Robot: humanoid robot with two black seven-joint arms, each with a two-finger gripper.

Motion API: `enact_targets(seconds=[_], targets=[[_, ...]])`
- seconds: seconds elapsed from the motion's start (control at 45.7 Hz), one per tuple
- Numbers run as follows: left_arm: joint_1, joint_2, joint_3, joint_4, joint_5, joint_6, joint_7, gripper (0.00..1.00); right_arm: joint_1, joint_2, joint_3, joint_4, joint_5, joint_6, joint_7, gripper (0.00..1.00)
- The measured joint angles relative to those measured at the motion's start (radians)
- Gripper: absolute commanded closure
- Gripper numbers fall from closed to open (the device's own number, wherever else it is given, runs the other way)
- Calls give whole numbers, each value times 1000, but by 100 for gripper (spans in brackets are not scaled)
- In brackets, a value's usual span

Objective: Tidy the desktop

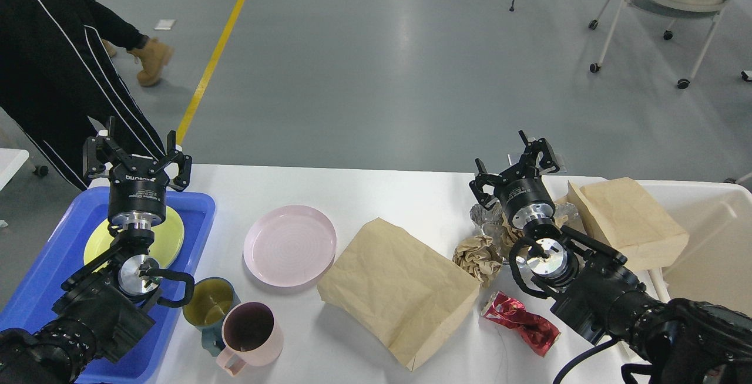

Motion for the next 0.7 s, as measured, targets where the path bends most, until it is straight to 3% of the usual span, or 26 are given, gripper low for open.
enact_targets(seconds=[0.285,0.548,0.701], targets=[[-14,-2,29,0,0,26,14,3,0,0,0,0,0,0,0,0],[-129,115,198,0,11,257,19,3,0,0,0,0,0,0,0,0],[-235,156,454,1,21,355,19,3,0,0,0,0,0,0,0,0]])
